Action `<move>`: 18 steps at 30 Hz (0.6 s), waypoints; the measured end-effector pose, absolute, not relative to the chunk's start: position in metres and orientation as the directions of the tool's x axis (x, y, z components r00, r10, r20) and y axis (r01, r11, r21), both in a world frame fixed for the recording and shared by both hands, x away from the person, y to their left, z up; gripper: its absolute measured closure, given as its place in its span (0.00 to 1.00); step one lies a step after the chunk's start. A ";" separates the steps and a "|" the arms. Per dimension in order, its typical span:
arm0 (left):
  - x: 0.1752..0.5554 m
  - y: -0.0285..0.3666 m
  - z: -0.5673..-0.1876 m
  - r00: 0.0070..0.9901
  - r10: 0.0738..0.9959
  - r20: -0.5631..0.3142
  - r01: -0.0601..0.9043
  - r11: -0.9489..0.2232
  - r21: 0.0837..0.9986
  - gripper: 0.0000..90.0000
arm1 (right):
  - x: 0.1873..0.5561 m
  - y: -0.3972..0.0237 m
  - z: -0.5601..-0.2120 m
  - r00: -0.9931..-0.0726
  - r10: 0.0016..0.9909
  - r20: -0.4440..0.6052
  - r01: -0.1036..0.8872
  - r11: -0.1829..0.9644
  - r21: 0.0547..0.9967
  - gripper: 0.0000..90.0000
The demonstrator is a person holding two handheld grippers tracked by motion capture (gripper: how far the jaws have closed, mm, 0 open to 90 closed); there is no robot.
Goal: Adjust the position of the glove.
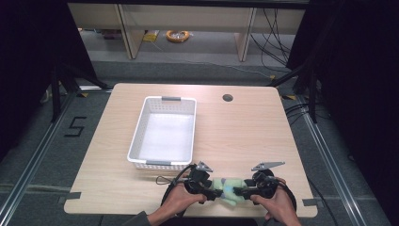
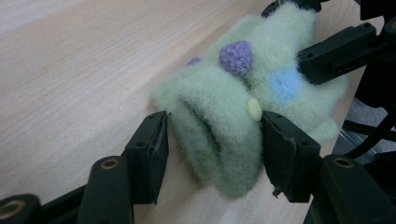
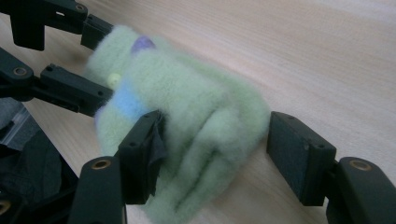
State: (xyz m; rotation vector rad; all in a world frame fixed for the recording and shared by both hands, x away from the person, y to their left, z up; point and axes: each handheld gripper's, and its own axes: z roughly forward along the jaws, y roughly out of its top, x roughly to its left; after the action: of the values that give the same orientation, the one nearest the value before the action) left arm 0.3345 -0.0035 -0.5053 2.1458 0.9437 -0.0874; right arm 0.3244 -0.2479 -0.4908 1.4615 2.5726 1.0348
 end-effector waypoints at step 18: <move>0.330 -0.007 -0.508 0.753 0.565 -0.338 0.620 -0.439 0.650 0.64 | 0.327 -0.255 -0.500 -0.590 0.702 0.399 0.765 0.328 0.554 0.62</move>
State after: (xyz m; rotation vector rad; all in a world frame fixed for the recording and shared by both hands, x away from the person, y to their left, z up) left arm 0.3298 -0.0074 -0.5081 2.1461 0.8852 -0.0886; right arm 0.3271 -0.2549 -0.4999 1.4565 2.6298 1.1767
